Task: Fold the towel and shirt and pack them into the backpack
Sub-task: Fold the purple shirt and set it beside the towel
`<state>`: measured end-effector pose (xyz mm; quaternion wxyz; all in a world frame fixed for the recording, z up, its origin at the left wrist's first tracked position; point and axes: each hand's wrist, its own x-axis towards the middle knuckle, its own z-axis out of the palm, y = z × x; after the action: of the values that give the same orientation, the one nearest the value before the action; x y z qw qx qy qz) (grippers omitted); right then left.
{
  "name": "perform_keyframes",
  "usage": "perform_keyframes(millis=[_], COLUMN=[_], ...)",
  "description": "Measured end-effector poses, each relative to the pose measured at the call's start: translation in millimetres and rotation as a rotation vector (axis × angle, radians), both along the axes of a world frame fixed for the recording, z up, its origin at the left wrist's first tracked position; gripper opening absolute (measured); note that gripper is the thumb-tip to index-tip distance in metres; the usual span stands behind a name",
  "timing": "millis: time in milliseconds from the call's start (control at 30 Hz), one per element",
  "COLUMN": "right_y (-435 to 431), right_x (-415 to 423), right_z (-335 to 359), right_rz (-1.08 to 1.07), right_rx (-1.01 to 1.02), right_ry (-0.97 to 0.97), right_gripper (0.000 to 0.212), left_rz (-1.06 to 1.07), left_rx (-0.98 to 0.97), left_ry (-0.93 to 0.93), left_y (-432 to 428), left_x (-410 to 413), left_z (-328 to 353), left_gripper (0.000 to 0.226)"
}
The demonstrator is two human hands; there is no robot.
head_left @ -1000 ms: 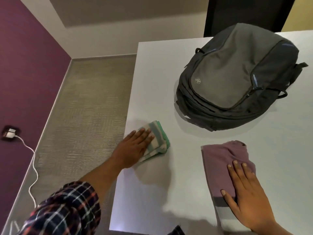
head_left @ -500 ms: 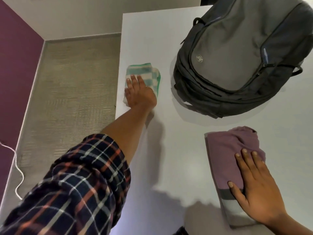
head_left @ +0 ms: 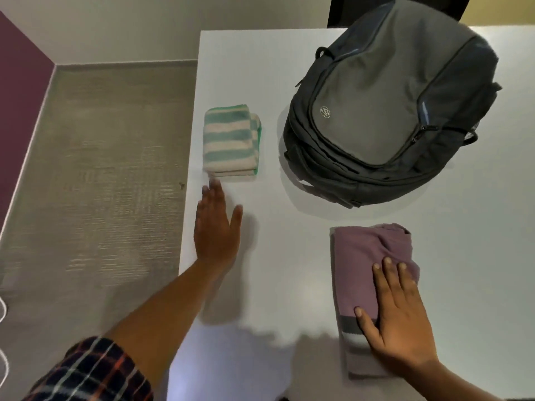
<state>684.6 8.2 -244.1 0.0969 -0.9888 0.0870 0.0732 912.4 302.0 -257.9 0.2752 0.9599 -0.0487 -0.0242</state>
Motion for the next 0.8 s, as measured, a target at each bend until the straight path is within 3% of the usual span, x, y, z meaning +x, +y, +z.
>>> perform_keyframes(millis=[200,400,533,800], right_y=[51,101,132,208], right_x=[2,17,43,109], right_z=[-10,-7,-5,5], right_rz=[0.056,0.157,0.164,0.153], right_rx=[0.025,0.056,0.051,0.095], right_ry=[-0.185,-0.229,-0.094,-0.038], right_gripper=[0.079,0.08,0.085,0.085], left_rz=[0.03,0.141,0.114,0.153], left_rx=[0.05,0.079,-0.061,-0.48], left_ry=[0.063,0.088,0.046,0.059], left_y=[47,43,47,58], left_x=[-123,-125,-126,-131], left_z=[-21,-19,-18,-7], left_gripper=[0.065,0.057,0.056,0.07])
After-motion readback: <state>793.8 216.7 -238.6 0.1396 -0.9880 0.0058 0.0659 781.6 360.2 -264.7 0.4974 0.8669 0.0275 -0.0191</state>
